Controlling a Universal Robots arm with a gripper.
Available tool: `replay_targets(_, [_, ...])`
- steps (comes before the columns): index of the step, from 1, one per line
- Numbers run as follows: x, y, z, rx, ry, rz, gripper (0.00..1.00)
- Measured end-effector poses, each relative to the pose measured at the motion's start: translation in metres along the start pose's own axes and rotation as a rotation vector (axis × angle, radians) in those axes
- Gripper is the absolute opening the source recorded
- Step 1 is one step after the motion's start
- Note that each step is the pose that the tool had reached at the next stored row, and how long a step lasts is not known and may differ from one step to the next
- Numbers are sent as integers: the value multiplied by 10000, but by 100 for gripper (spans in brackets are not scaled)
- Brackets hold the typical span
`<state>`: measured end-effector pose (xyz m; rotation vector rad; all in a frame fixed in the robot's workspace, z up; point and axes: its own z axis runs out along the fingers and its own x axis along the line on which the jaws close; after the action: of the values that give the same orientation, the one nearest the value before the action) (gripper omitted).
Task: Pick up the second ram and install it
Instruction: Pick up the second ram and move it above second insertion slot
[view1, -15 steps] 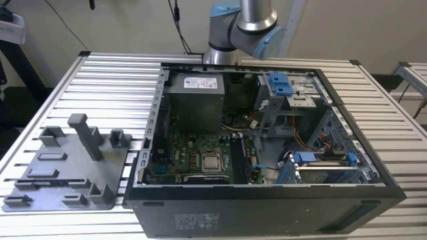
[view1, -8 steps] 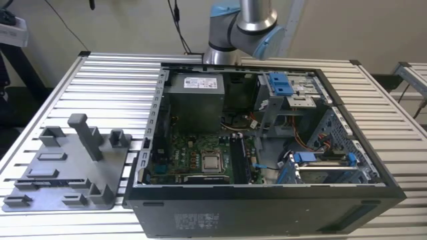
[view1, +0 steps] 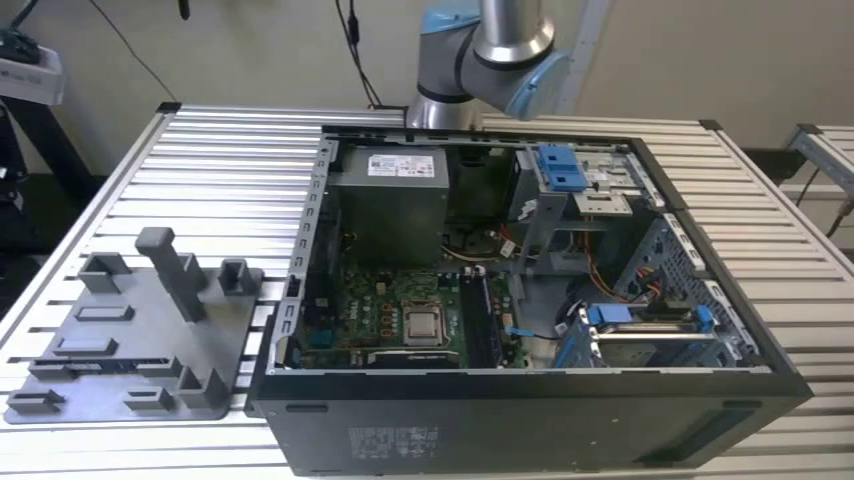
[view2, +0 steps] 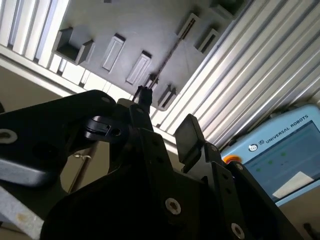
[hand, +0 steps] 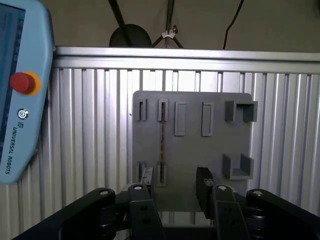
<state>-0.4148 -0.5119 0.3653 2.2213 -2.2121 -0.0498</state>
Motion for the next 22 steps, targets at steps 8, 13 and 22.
replay_targets(8, [1, -2, 54, 5, -19, -286, 48])
replay_targets(13, [2, -3, 93, 4, -20, -325, 48])
replay_targets(22, [2, -4, 122, 7, -23, -325, 48])
